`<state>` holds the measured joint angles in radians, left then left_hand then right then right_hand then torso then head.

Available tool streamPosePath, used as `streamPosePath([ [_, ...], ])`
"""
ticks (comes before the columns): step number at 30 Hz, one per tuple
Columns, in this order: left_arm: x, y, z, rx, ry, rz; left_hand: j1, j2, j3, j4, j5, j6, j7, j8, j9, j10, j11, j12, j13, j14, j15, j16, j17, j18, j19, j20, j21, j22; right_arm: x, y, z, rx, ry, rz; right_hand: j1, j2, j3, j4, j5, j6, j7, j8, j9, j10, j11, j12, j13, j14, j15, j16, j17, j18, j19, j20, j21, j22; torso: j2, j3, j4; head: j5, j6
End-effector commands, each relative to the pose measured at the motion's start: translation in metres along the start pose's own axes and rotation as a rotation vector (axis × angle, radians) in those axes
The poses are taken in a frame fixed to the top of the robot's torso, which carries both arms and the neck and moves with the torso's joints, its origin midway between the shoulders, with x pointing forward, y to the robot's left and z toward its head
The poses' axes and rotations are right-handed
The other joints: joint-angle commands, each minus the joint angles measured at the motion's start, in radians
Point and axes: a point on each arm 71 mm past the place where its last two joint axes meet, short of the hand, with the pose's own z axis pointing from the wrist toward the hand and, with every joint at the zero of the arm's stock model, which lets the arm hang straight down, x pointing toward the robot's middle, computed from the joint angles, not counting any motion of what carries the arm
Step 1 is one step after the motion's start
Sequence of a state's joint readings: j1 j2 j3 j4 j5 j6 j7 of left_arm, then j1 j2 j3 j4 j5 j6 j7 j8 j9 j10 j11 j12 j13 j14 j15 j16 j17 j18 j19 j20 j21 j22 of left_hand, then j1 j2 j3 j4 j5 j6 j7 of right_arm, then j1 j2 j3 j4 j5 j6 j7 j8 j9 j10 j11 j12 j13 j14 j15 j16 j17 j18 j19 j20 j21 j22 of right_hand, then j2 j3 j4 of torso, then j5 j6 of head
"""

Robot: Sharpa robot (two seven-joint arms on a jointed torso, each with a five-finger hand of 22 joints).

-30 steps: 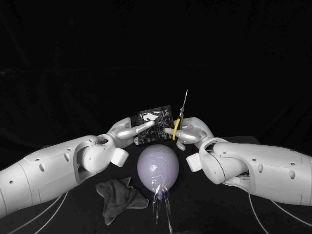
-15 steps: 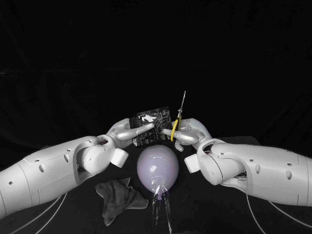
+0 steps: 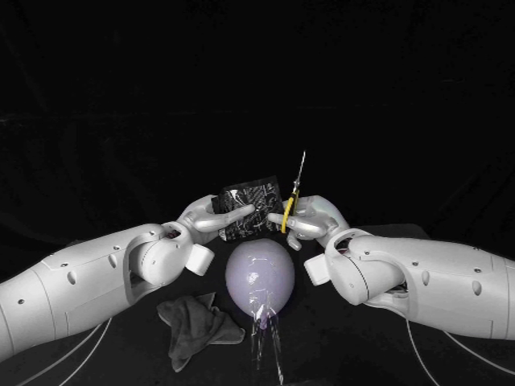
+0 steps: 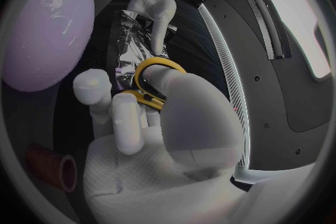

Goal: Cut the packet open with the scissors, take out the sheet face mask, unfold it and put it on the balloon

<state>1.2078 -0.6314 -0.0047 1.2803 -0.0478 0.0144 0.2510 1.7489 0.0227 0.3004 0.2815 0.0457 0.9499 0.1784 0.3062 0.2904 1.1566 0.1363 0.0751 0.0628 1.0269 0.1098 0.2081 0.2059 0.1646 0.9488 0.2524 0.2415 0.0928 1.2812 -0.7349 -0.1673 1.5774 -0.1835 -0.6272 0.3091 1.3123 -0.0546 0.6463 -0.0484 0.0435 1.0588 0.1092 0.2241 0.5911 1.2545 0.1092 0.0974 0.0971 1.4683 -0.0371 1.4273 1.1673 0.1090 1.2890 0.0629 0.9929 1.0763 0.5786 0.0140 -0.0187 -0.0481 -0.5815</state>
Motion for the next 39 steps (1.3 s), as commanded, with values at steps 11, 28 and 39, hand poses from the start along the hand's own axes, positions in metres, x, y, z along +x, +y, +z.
streamPosePath([
  [11,-0.004,-0.002,0.001,0.016,-0.122,0.013,-0.099,-0.038,0.14,-0.017,0.003,0.012,-0.009,0.046,0.055,0.071,-0.018,-0.011,0.001,0.06,-0.017,0.013,0.022,0.017,0.042,-0.024,0.049,0.019,-0.015,-0.002,-0.008,-0.008,0.042,0.07,-0.066,0.001,-0.029,0.027,0.005,-0.054,0.019,-0.02,0.023,0.099,-0.054,-0.034,-0.011,-0.018,0.017,-0.094,-0.154,0.049,-0.11,0.019,-0.187,-0.141,-0.001,-0.0003,-0.0005,-0.001,-0.002],
  [28,0.007,-0.002,0.008,-0.009,-0.136,-0.029,-0.171,-0.065,0.228,-0.058,0.003,0.001,-0.008,0.07,0.096,0.084,-0.019,-0.011,0.001,0.073,-0.02,0.004,0.037,0.017,0.038,-0.028,0.074,0.031,-0.06,-0.033,-0.059,0.104,0.087,0.17,-0.049,0.036,-0.048,0.008,0.012,-0.032,-0.015,-0.002,0.05,0.263,-0.099,0.096,0.077,0.002,-0.015,-0.084,-0.119,0.045,-0.072,0.0,-0.152,-0.108,-0.002,0.0151,-0.006,-0.051,-0.023],
  [39,0.023,0.001,0.013,-0.04,-0.094,-0.045,-0.183,-0.068,0.241,-0.065,0.003,-0.001,-0.008,0.072,0.102,0.085,-0.019,-0.012,0.001,0.075,-0.02,0.002,0.039,0.016,0.038,-0.029,0.078,0.032,-0.046,-0.067,-0.099,0.286,0.156,0.226,-0.187,-0.019,-0.144,0.098,0.023,0.004,-0.136,0.394,0.47,0.316,-0.199,1.473,1.474,0.093,-0.089,0.127,0.347,-0.004,0.058,-0.057,0.078,0.096,-0.006,0.0421,-0.0246,-0.086,-0.057],
])
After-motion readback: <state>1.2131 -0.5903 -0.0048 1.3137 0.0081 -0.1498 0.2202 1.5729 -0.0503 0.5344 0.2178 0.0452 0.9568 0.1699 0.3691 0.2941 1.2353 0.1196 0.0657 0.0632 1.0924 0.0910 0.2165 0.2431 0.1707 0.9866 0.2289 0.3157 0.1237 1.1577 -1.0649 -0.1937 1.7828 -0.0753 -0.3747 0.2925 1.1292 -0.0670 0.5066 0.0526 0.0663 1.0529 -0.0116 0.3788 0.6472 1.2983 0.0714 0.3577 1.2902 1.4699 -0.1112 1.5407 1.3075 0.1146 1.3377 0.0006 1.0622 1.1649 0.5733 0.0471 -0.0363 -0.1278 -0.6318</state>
